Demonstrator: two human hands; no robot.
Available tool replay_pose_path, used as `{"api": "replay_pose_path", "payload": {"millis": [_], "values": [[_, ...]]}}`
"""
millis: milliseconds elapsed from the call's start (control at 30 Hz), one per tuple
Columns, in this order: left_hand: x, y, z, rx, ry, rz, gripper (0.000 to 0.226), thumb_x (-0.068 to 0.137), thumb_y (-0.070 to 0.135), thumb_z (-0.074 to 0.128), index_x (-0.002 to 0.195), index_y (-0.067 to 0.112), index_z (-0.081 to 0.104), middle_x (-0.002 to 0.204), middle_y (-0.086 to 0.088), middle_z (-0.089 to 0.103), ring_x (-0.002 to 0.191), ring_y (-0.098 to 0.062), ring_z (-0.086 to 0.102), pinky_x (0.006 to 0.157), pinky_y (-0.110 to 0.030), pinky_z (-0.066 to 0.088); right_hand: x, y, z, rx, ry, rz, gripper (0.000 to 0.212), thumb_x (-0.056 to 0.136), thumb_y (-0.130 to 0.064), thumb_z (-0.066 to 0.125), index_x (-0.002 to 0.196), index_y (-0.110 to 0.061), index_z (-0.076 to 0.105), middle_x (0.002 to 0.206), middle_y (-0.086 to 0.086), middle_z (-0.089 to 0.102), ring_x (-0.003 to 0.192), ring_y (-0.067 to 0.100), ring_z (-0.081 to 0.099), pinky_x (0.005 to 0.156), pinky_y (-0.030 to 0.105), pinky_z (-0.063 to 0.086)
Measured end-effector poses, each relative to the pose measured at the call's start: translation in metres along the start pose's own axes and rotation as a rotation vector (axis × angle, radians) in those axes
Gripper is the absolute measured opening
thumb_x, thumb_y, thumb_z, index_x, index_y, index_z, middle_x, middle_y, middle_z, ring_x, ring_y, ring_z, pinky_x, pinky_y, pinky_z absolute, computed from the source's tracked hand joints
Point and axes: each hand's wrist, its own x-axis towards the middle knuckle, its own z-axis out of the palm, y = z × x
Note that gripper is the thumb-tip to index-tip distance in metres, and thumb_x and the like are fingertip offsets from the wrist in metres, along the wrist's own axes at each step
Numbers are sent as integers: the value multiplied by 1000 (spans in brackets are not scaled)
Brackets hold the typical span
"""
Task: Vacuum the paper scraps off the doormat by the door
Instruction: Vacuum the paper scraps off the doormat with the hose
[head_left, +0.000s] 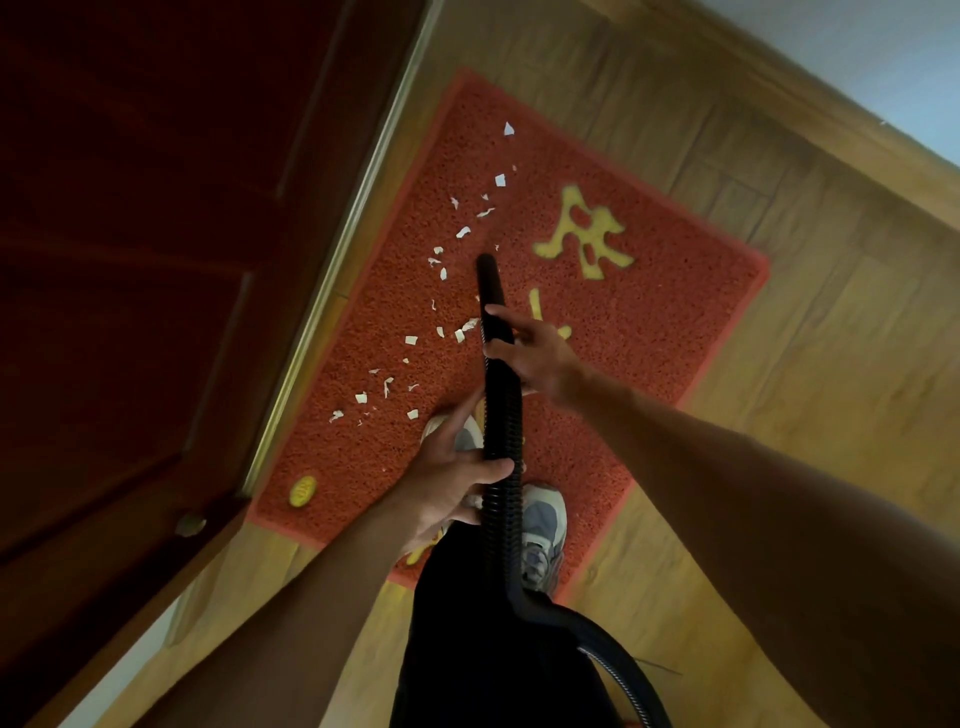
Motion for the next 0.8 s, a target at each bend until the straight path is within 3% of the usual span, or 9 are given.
{"api": "replay_pose_path", "payload": {"millis": [167,367,600,800], "values": [[10,15,14,29,-28,-8,83,89,2,68,140,60,38,116,-12,72,108,-32,69,86,-60,55,-6,-1,-25,91,75,36,53,94,-7,61,141,-28,50,102,1,60,76,10,64,47,19,51],[15,30,12,51,-72,-5,84,90,2,67,141,60,35,113,-15,73,105,-39,69,82,-53,57,2,-10,-32,78,86,37,51,92,-10,63,137,-31,54,104,5,63,74,10,65,48,19,51],[11,41,-3,34,-79,5,86,89,1,66,143,58,32,110,-15,72,108,-41,66,92,-70,48,8,-25,-23,72,54,25,50,91,-10,64,134,-33,56,98,1,61,80,13,66,53,23,55],[13,52,0,-61,-56,41,86,88,-1,65,145,54,33,116,-17,71,101,-33,69,85,-57,53,16,-49,-22,36,31,9,50,91,-9,66,136,-27,56,93,0,61,76,12,64,54,22,55]]}}
